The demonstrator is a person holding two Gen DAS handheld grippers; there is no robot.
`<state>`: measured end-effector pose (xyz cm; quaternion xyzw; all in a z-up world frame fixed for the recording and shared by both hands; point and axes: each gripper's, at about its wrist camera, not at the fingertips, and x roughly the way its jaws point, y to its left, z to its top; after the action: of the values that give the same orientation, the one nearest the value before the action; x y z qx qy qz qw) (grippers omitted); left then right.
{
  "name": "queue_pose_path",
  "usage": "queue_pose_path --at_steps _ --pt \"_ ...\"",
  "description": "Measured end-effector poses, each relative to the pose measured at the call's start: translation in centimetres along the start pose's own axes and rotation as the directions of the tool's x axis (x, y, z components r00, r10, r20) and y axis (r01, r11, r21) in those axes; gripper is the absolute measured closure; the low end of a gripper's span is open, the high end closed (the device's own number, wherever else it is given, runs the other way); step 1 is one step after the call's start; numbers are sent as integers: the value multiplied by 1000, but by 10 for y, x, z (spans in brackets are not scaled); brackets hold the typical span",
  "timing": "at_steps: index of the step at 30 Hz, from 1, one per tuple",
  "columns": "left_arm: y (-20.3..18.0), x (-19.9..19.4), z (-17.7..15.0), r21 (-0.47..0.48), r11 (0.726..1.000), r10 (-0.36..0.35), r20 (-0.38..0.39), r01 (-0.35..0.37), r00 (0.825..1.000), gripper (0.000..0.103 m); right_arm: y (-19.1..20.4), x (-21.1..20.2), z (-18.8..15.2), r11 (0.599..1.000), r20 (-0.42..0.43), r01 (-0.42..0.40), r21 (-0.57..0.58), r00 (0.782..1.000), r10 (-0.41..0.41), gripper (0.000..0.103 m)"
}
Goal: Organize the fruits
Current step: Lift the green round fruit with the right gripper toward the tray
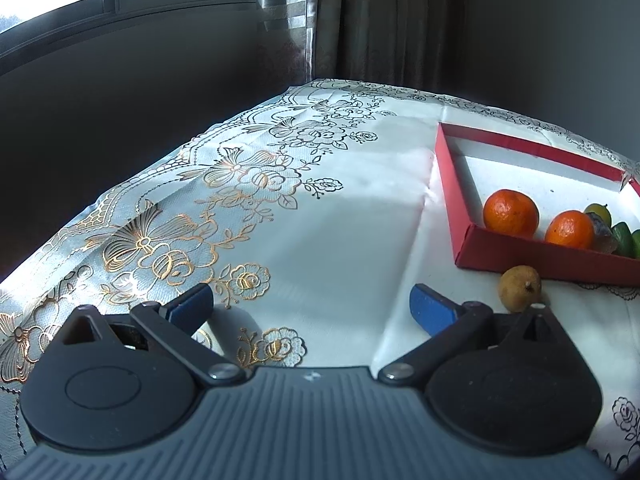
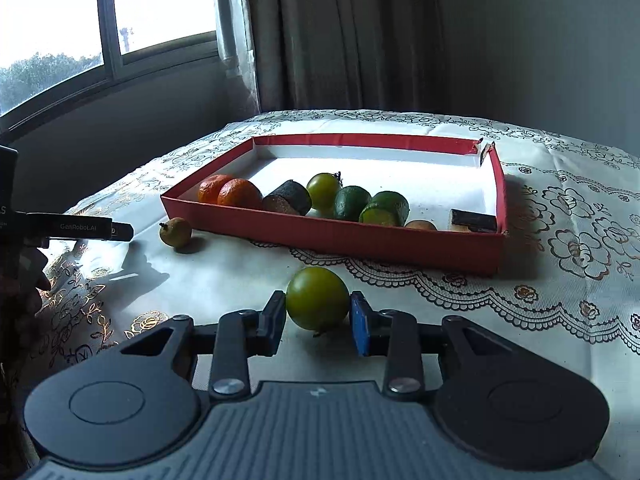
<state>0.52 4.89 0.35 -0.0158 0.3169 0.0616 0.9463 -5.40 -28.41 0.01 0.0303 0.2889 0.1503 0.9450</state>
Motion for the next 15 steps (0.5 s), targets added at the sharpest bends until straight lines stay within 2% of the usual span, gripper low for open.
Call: queue_pose_path --at_steps 6,15 --pt "-5 -2 -1 31 999 15 11 -16 1000 0 -12 -6 -2 1000 19 3 26 1000 -4 69" --pt "-27 -8 -5 133 987 84 40 -88 996 0 -15 -7 -2 999 29 -16 48 999 15 69"
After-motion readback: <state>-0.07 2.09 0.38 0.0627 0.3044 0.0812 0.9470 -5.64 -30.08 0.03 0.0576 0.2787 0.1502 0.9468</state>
